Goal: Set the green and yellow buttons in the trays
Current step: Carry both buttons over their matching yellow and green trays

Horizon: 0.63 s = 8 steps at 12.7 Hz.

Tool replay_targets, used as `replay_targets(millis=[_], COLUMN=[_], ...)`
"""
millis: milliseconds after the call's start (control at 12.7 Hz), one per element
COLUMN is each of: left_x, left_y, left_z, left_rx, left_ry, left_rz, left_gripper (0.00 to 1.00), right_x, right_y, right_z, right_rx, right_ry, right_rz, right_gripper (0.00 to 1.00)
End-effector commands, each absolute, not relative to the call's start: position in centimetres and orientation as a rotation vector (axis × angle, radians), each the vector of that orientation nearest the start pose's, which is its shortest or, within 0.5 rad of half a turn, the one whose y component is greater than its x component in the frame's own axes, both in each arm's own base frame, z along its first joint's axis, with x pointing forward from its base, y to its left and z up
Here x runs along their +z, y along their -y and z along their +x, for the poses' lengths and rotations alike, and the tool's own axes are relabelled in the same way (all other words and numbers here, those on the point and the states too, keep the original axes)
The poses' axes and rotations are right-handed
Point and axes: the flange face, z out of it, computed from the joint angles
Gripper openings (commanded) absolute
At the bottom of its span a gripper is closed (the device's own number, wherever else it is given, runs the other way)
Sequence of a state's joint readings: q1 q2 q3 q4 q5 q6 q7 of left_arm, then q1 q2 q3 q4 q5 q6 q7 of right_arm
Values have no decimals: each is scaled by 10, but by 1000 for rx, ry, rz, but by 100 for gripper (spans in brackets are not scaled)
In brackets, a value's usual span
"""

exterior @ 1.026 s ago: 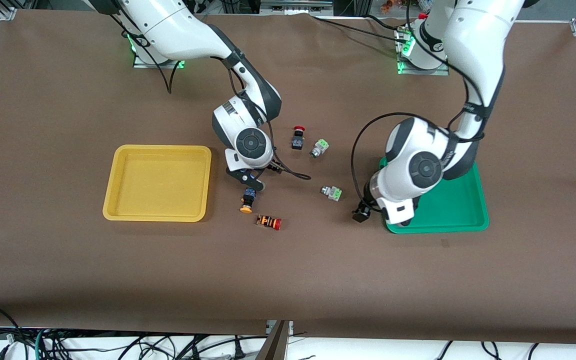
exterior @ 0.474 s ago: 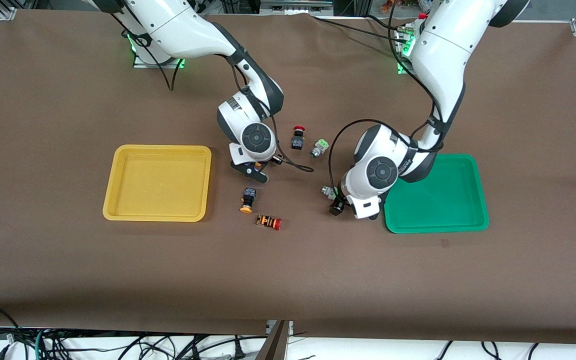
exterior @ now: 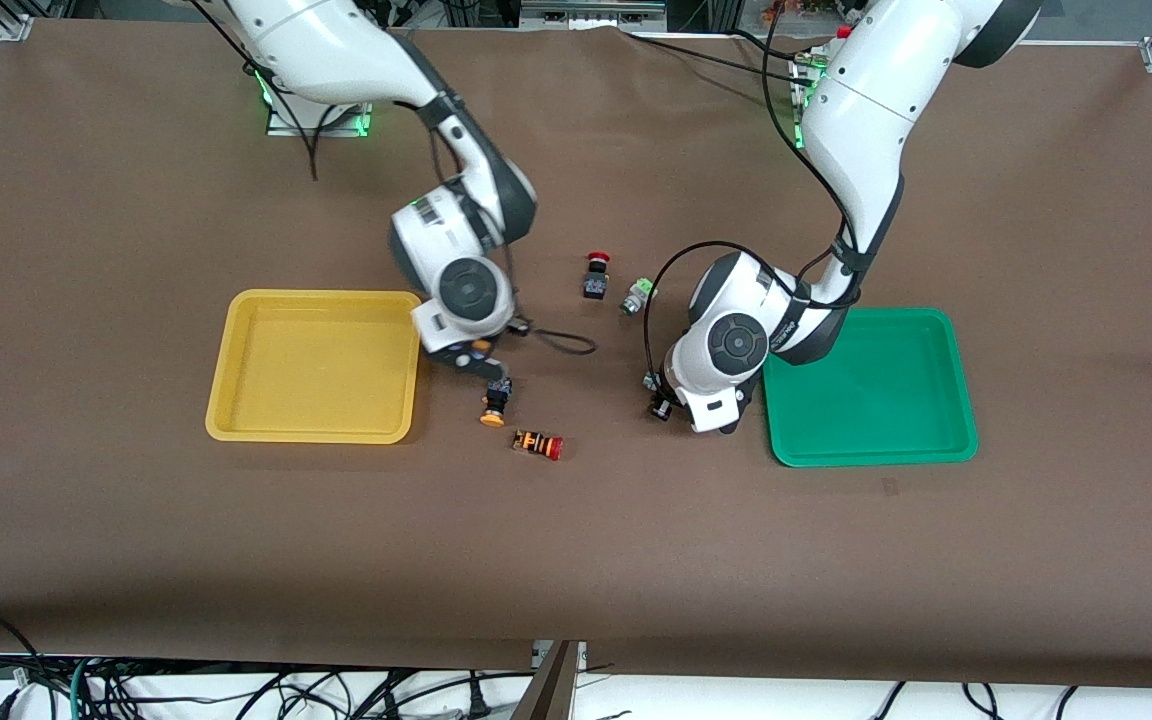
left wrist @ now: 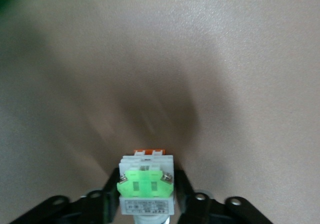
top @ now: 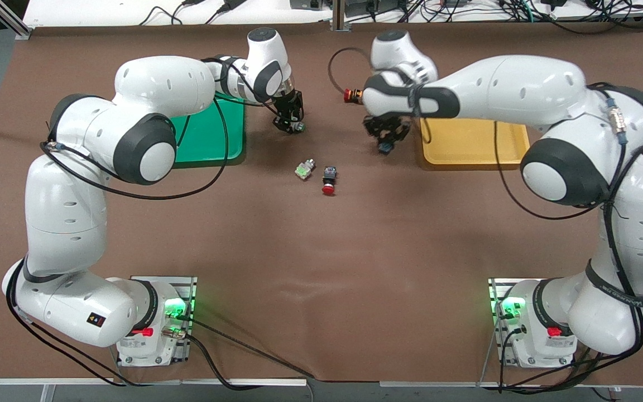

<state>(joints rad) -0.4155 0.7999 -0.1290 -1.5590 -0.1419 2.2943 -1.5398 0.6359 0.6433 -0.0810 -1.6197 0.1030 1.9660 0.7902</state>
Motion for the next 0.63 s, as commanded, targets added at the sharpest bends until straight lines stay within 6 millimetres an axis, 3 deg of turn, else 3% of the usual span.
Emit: replay_targets(millis=[0, 158, 316, 474, 553], left_x=[186, 230, 259, 264, 259], left_y=[332, 300, 251, 201, 175], left_z=[600, 614, 628, 639, 644], left_rx=[345, 288, 348, 408, 405], left_ry=[1621, 1564, 1386, 1168, 1054], left_rz=[-2588, -2582, -2668, -2771, -2811], left_gripper=[0, 0, 0, 0, 0], right_x=[238, 234, 226, 210, 206], right_y=[-257, -166, -98, -40, -24], right_z=[590, 613, 618, 612, 605], right_rx=[469, 516, 573, 608, 606], right_ry=[-275, -77, -1, 74, 79], right_rz=[-3278, -3282, -3241, -3193, -3180], right_gripper=[0, 0, 0, 0, 0])
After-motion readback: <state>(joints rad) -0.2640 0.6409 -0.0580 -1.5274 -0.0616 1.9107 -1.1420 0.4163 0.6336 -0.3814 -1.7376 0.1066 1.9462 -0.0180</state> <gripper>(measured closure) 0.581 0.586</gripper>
